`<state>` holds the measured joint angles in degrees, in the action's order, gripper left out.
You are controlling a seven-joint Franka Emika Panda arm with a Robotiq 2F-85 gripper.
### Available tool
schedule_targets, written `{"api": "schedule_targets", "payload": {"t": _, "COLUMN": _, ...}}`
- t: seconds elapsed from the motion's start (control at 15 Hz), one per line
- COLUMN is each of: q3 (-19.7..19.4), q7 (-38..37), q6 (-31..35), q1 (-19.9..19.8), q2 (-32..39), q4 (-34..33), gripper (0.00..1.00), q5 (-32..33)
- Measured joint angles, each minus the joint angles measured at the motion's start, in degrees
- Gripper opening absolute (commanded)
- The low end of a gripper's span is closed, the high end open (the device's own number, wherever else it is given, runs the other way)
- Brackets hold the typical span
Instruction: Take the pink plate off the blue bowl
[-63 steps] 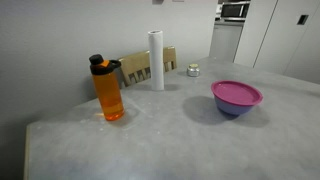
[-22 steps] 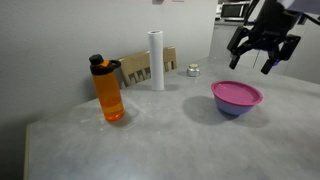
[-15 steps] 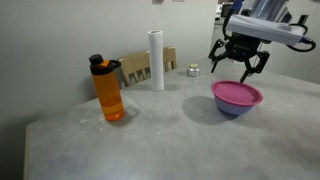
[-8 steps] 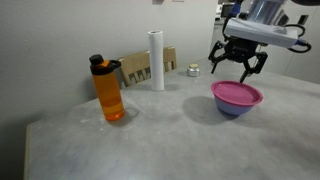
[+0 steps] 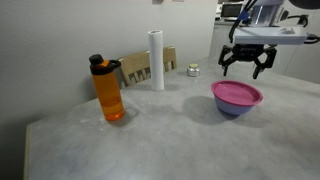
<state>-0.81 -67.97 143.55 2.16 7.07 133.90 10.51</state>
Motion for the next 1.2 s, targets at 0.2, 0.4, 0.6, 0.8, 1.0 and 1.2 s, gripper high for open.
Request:
{"api": "schedule_targets", "payload": {"t": 0.2, "q3": -0.18, "q7": 0.14, "q6": 0.04, "q1": 0.00, "q2": 2.23, "q4": -2.70, "gripper": 1.00, "q5": 0.09}}
{"api": "schedule_targets", "payload": {"t": 0.4, "q3": -0.48, "q7": 0.49, "q6": 0.15, "q1": -0.01, "q2": 5.96, "q4": -6.03, "gripper": 1.00, "q5": -0.47}}
{"api": "schedule_targets", "payload": {"t": 0.6, "q3": -0.73, "q7": 2.33, "q6": 0.15, "q1": -0.01, "q2": 10.14, "q4": -9.46, "gripper": 1.00, "q5": -2.26}}
{"api": "schedule_targets", "payload": {"t": 0.8, "q3": -0.92, "q7": 4.26, "q6": 0.09, "q1": -0.01, "q2": 13.77, "q4": -12.76, "gripper": 1.00, "q5": -3.96}}
{"api": "schedule_targets", "payload": {"t": 1.0, "q3": -1.19, "q7": 5.70, "q6": -0.40, "q1": 0.00, "q2": 16.31, "q4": -15.83, "gripper": 1.00, "q5": -5.10}}
{"api": "schedule_targets", "payload": {"t": 1.2, "q3": -1.32, "q7": 8.62, "q6": -3.38, "q1": -0.06, "q2": 18.42, "q4": -19.04, "gripper": 1.00, "q5": -7.85}}
